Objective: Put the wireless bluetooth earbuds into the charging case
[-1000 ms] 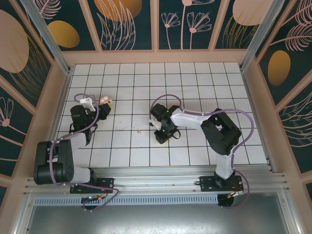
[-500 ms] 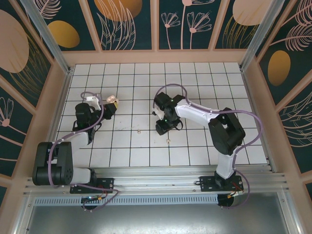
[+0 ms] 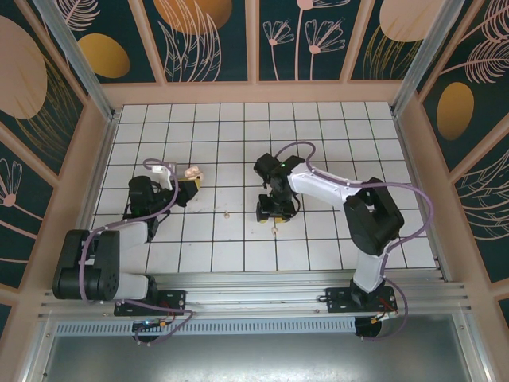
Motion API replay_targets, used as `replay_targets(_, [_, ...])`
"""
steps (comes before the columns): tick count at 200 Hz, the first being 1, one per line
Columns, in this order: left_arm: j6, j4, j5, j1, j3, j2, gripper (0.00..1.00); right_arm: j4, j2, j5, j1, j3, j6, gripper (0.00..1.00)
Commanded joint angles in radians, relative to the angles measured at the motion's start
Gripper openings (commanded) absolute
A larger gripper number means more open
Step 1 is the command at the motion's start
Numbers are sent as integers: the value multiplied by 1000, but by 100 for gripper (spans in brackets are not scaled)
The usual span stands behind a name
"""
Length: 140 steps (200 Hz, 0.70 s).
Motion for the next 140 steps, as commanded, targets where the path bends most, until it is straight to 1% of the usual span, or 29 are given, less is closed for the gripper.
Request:
replay_targets(1, [26,66,52,-5,33,13,13,-47,28,6,-9,-35,65,47])
replay_targets(40, [40,58,58,-6,36,7,14,-18,59,-12,-19,-64,67,45])
replay_targets(86, [31,72,79,-7,42,44,14,7,77,-16,-31,-74,63,38])
replay_targets(140, [45,79,81,-6,24,26,14,32,79,-11,-61,-81,44,31])
